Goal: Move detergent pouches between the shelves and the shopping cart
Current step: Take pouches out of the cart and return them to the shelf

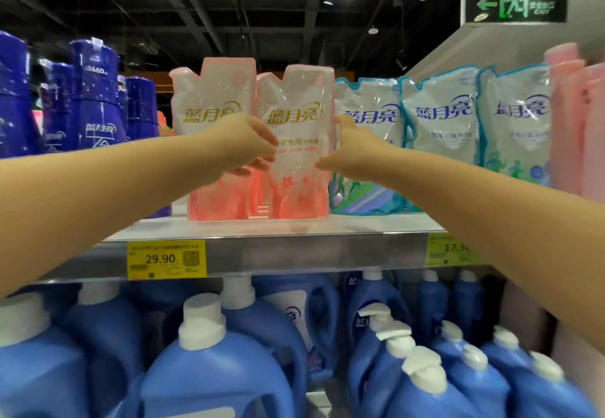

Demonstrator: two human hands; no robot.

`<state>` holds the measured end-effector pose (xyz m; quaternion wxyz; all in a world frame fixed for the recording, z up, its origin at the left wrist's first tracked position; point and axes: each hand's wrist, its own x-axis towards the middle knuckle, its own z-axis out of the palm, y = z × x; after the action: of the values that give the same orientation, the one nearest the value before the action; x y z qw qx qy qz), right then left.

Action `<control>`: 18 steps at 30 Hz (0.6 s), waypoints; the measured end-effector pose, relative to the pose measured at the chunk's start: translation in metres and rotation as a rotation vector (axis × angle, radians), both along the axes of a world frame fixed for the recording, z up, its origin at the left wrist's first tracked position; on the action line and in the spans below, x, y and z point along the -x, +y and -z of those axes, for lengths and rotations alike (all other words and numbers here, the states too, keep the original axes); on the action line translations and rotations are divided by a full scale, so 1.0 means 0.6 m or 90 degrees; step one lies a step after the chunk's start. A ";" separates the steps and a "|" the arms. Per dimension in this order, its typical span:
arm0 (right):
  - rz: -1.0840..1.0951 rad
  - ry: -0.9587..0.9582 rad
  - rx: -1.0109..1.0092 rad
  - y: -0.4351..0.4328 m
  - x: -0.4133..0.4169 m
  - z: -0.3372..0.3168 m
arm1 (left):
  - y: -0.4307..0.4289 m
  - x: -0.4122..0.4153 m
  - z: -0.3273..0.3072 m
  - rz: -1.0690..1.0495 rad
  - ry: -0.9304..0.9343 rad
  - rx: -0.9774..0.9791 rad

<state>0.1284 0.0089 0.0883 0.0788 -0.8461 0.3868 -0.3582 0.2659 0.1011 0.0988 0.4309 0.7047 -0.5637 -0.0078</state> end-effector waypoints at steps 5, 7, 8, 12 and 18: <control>-0.033 0.019 0.093 0.040 0.052 0.000 | 0.026 0.061 0.001 -0.018 -0.058 0.069; -0.038 0.007 0.115 0.057 0.078 0.002 | 0.039 0.092 0.006 -0.024 -0.077 0.098; -0.038 -0.001 0.123 0.066 0.091 0.004 | 0.046 0.108 0.010 -0.033 -0.094 0.111; -0.059 -0.031 0.138 0.102 0.144 0.021 | 0.077 0.169 0.039 -0.086 -0.178 0.141; -0.066 -0.090 0.186 0.186 0.240 0.073 | 0.132 0.252 0.096 -0.135 -0.244 0.203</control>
<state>-0.0154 0.1206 0.0447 0.0001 -0.8400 0.2802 -0.4646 0.1147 0.1803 0.0414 0.4201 0.6718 -0.5520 0.2598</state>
